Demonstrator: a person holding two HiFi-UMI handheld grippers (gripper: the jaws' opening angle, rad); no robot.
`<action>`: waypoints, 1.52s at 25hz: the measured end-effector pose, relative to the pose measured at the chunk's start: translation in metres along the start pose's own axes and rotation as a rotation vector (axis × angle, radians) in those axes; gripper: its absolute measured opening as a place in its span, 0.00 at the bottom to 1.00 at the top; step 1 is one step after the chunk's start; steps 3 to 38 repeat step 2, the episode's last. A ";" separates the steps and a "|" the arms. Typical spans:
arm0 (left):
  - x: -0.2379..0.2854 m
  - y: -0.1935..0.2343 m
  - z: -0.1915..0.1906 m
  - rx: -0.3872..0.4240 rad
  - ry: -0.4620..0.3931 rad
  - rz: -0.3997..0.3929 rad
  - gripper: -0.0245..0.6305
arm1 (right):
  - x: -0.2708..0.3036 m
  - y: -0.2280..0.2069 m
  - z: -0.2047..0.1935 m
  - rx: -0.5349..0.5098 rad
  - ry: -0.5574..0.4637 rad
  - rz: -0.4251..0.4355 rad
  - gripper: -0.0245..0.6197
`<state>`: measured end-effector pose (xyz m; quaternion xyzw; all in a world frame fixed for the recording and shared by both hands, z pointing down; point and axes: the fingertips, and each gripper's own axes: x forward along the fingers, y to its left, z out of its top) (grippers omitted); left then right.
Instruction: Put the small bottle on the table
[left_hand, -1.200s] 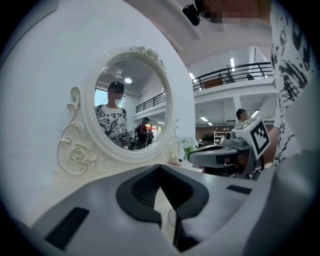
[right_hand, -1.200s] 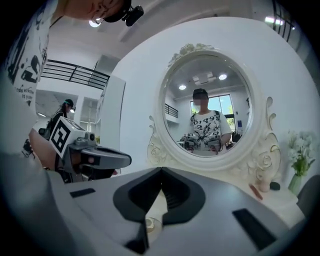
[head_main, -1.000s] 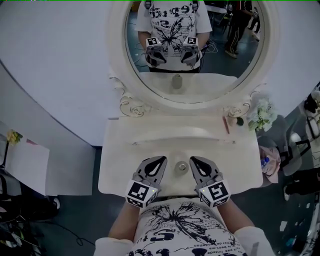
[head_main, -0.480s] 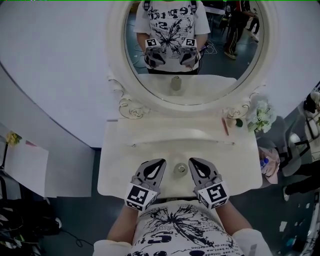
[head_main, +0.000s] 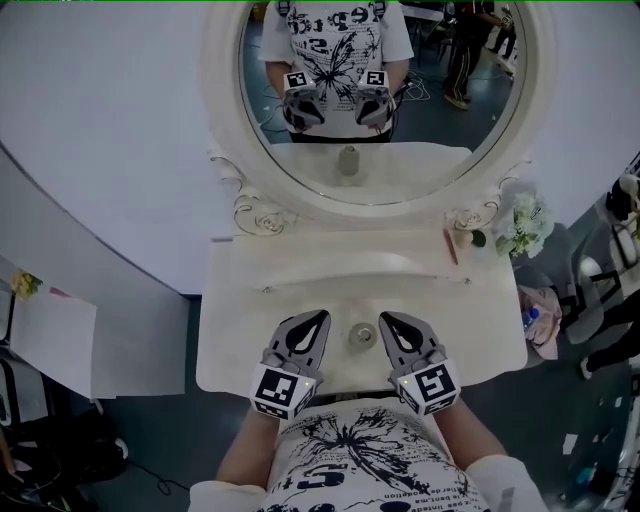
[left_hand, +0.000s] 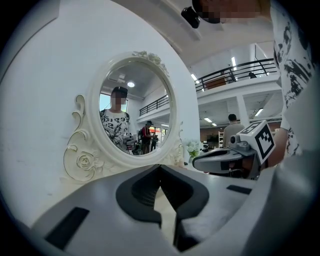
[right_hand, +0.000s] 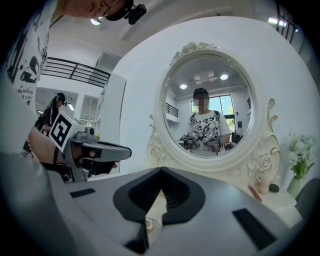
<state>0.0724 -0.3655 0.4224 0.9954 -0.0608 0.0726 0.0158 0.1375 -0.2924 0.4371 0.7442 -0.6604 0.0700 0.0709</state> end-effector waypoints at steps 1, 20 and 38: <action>0.001 0.000 0.001 0.002 -0.001 -0.001 0.07 | 0.000 0.000 -0.001 -0.001 0.002 -0.001 0.06; 0.001 -0.001 0.001 0.004 -0.002 -0.003 0.07 | 0.000 0.001 -0.002 -0.002 0.004 -0.003 0.06; 0.001 -0.001 0.001 0.004 -0.002 -0.003 0.07 | 0.000 0.001 -0.002 -0.002 0.004 -0.003 0.06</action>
